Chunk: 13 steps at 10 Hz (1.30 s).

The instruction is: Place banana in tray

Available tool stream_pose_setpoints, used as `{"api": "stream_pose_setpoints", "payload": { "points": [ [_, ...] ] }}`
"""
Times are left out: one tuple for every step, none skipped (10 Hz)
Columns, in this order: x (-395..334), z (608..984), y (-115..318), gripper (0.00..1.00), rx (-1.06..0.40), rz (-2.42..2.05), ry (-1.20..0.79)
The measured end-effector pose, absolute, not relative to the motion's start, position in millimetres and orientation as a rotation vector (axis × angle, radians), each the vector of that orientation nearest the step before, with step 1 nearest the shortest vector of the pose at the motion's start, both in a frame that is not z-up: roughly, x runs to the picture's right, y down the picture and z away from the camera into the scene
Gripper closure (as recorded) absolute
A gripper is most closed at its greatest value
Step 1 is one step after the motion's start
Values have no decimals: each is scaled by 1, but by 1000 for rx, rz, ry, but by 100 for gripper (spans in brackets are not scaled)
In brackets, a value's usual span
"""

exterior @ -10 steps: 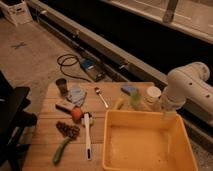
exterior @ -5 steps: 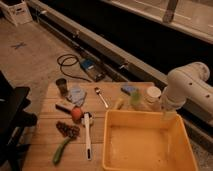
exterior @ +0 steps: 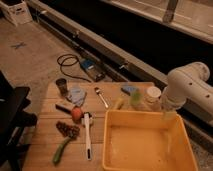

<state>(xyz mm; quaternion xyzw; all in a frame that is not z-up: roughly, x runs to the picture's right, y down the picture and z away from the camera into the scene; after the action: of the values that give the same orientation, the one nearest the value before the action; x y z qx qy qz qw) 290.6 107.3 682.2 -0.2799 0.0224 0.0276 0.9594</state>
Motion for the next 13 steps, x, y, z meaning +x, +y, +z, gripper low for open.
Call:
{"api": "stream_pose_setpoints", "payload": {
  "points": [
    [291, 682, 107, 35, -568, 56, 45],
    [291, 682, 107, 35, -568, 56, 45],
    [291, 682, 107, 35, -568, 56, 45],
    [291, 682, 107, 35, -568, 56, 45],
    [291, 682, 107, 35, -568, 56, 45],
    [290, 682, 108, 35, -567, 50, 48],
    [289, 682, 106, 35, -562, 34, 41],
    [288, 681, 101, 35, -556, 3, 25],
    [279, 678, 92, 35, -545, -104, -25],
    [273, 676, 88, 35, -538, -179, -58],
    [260, 676, 80, 35, -533, -283, -103],
    [248, 678, 72, 35, -526, -343, -137],
    [237, 682, 65, 35, -525, -396, -167]
  ]
}}
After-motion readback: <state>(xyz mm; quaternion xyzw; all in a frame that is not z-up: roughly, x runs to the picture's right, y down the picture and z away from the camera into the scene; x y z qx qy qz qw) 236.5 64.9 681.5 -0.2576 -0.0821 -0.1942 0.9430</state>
